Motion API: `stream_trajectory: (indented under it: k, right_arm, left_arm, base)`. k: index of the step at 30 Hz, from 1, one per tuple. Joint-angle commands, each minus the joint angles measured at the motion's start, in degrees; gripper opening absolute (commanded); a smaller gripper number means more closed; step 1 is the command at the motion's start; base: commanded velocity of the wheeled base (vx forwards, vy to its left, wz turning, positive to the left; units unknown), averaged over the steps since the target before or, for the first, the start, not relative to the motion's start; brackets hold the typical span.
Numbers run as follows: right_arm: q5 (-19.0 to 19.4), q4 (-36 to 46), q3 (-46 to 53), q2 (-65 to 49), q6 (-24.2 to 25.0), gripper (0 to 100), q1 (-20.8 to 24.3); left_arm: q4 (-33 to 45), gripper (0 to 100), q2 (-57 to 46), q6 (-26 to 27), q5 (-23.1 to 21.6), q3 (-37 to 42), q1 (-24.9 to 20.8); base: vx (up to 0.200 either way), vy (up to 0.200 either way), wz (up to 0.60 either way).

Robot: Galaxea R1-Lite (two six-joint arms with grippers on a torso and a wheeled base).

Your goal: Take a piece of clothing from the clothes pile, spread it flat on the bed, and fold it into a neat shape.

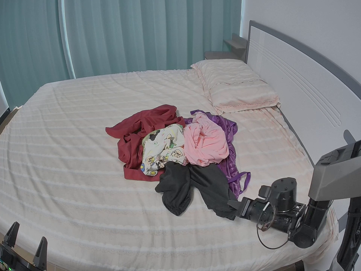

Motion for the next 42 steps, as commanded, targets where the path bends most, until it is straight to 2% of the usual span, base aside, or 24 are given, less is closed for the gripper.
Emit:
stream_trajectory:
  k: [1,12,15,17,19,20,21,22,23,24,27,33,36,39,42]
  right_arm:
    - [2.12,-8.36,12.19,-1.58,5.32,0,-1.16]
    - [1.42,-8.36,13.86,-2.46,6.72,0,-1.33]
    - [1.69,-8.28,14.30,-4.31,6.72,0,-2.39]
    - [1.95,-8.36,15.35,-4.31,6.72,0,-2.56]
    - [1.95,-8.36,15.18,-4.04,6.81,0,-2.83]
    - [1.95,-8.36,15.18,-4.04,6.81,0,-2.83]
    - [1.95,-8.36,15.09,-4.04,6.72,0,-3.00]
    - [1.95,-8.36,15.09,-4.04,6.72,0,-3.09]
    - [1.95,-8.36,14.91,-4.13,6.72,0,-3.09]
    - [1.95,-8.36,14.74,-4.04,6.72,0,-3.09]
    - [1.86,-8.36,14.56,-3.69,6.72,0,-3.09]
    - [1.51,-8.36,14.56,-3.69,6.72,0,-3.09]
    - [1.51,-8.36,14.56,-3.60,6.72,0,-3.09]
    - [1.51,-8.36,14.56,-3.60,6.72,0,-3.09]
    - [1.51,-8.36,14.56,-3.60,6.72,0,-3.18]
  left_arm:
    - [-0.09,100,-0.93,0.28,-0.53,0.92,0.01]
    - [-0.18,100,-0.93,2.66,-0.70,0.92,0.01]
    - [-1.59,100,-0.93,3.10,-3.34,-0.75,-0.07]
    - [-3.96,100,5.67,-2.35,-5.62,-12.44,-0.07]
    - [-3.52,100,10.68,-7.01,-6.94,-15.95,0.01]
    - [-3.52,100,10.68,-7.01,-6.94,-15.95,0.01]
    - [-3.26,100,14.01,-6.40,-10.02,-15.51,-0.16]
    - [-3.17,100,14.63,-6.31,-10.72,-15.42,-0.16]
    - [-2.47,100,18.59,-6.40,-14.06,-14.46,-0.16]
    - [-2.20,100,20.69,-6.48,-15.29,-14.11,-0.16]
    - [-1.50,100,25.79,-5.96,-16.52,-13.14,-0.16]
    - [-1.24,100,36.34,-0.16,-20.13,-11.91,-0.86]
    - [-2.29,100,40.65,-0.33,-21.36,-12.61,-3.94]
    - [-5.46,100,48.82,-0.33,-21.01,-13.14,-9.74]
    - [-7.30,100,52.95,-0.33,-21.09,-13.14,-12.20]
  base:
    - [0.000,0.000,0.00]
    - [0.000,0.000,0.00]
    - [0.000,0.000,0.00]
    - [0.000,0.000,0.00]
    - [0.000,0.000,0.00]
    - [0.000,0.000,0.00]
    - [0.000,0.000,0.00]
    - [0.000,0.000,0.00]
    - [0.000,0.000,0.00]
    - [0.000,0.000,0.00]
    - [0.000,0.000,0.00]
    - [0.000,0.000,0.00]
    - [0.000,0.000,0.00]
    - [0.000,0.000,0.00]
    - [0.000,0.000,0.00]
